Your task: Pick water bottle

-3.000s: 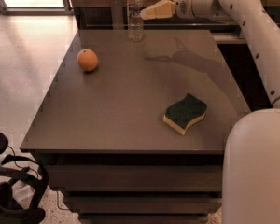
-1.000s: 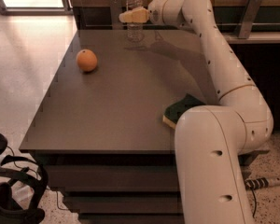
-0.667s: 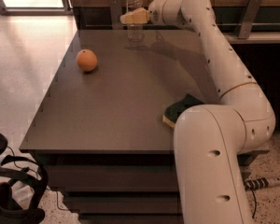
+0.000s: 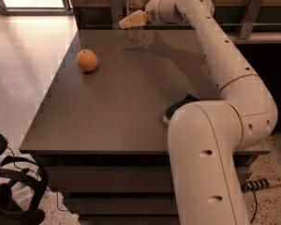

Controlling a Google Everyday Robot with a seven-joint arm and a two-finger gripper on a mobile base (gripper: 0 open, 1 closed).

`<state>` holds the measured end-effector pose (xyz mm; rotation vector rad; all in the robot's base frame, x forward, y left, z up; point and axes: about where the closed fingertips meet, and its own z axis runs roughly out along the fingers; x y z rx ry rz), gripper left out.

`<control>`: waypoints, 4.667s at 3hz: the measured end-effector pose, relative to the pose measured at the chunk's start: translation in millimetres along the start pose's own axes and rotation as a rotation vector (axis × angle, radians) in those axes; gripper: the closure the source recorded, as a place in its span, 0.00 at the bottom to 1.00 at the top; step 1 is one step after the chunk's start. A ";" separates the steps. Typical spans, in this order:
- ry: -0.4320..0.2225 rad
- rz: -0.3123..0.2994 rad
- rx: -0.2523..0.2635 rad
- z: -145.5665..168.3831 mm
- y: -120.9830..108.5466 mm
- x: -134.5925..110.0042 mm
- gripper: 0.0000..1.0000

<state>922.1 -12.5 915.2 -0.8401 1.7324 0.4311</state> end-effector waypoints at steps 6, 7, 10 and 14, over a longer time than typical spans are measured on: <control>0.003 0.005 -0.024 20.4 11.2 7.2 1.00; 0.014 -0.015 -0.023 10.3 10.0 3.5 1.00; -0.044 -0.102 -0.110 -76.7 1.6 -16.8 1.00; 0.082 -0.148 -0.134 -167.9 6.3 -30.1 1.00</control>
Offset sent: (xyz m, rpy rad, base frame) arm 0.0029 0.0034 -0.0025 0.0055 -0.0024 0.0035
